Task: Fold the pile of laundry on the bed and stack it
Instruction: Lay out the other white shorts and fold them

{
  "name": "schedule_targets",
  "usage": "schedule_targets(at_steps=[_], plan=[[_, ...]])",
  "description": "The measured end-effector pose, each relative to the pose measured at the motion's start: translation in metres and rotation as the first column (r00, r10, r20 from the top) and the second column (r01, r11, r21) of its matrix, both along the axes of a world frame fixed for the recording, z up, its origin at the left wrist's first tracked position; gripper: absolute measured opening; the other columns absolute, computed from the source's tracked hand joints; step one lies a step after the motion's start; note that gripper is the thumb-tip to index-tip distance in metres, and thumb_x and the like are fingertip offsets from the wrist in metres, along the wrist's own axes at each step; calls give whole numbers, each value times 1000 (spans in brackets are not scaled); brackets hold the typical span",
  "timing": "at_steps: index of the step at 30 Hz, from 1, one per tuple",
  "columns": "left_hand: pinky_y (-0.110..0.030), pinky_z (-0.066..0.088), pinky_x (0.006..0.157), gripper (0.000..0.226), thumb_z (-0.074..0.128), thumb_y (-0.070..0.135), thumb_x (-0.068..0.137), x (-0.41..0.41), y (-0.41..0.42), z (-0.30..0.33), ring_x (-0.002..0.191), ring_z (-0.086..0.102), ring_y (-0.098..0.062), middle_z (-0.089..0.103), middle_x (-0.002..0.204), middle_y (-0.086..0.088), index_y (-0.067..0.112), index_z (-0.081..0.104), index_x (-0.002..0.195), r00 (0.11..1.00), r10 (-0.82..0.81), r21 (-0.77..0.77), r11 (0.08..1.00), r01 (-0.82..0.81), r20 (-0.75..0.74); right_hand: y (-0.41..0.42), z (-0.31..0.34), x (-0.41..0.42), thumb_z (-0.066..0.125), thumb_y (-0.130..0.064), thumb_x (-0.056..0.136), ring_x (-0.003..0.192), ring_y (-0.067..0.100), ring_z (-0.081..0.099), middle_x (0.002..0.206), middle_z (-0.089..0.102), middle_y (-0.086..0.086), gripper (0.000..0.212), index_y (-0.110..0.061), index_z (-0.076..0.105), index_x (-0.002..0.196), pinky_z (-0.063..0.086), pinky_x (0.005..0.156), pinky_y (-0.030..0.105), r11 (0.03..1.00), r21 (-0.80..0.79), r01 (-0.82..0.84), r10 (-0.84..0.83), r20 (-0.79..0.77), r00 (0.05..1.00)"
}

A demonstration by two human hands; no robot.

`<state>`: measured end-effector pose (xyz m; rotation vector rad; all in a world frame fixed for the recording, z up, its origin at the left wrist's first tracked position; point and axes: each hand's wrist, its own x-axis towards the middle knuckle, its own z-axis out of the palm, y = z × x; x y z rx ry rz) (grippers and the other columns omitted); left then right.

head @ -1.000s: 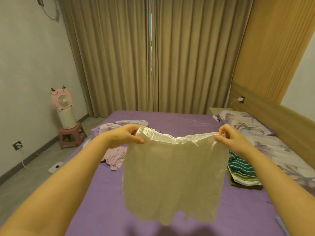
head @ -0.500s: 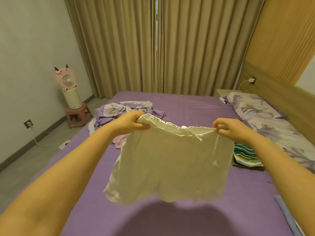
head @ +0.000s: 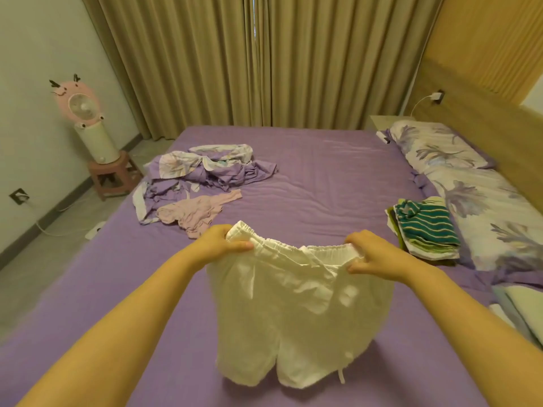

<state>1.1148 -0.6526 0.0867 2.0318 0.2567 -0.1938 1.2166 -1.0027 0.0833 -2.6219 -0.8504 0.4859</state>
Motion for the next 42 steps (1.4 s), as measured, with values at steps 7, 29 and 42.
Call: schedule_targets(at_steps=[7, 29, 42], plan=[[-32, 56, 76, 41, 77, 58, 67, 5, 26, 0, 85, 71, -18, 75, 91, -2, 22, 71, 87, 980, -113, -26, 994, 110, -162, -8, 12, 12, 71, -24, 85, 82, 0, 65, 89, 71, -11, 10, -30, 70, 92, 49, 67, 12, 965, 206, 165, -102, -288, 952], [-25, 33, 59, 23, 64, 27, 90, 85, 34, -166, 62, 43, -11, 47, 68, 3, 15, 53, 73, 958, -2, 130, 991, 41, -288, 56, -145, 64, 62, -9, 86, 98, 17, 54, 128, 49, 7, 60, -24, 37, 139, 44, 78, 24, 913, -39, 406, -378, -455, 806], [-33, 45, 71, 32, 39, 55, 87, 174, 47, -323, 83, 60, -14, 67, 87, 11, 31, 61, 83, 949, 162, 111, 984, -136, -272, 73, -310, 114, 44, -19, 99, 81, 18, 52, 89, 58, -5, 18, -17, 55, 113, 35, 61, 29, 761, 22, 649, -629, -221, 745]])
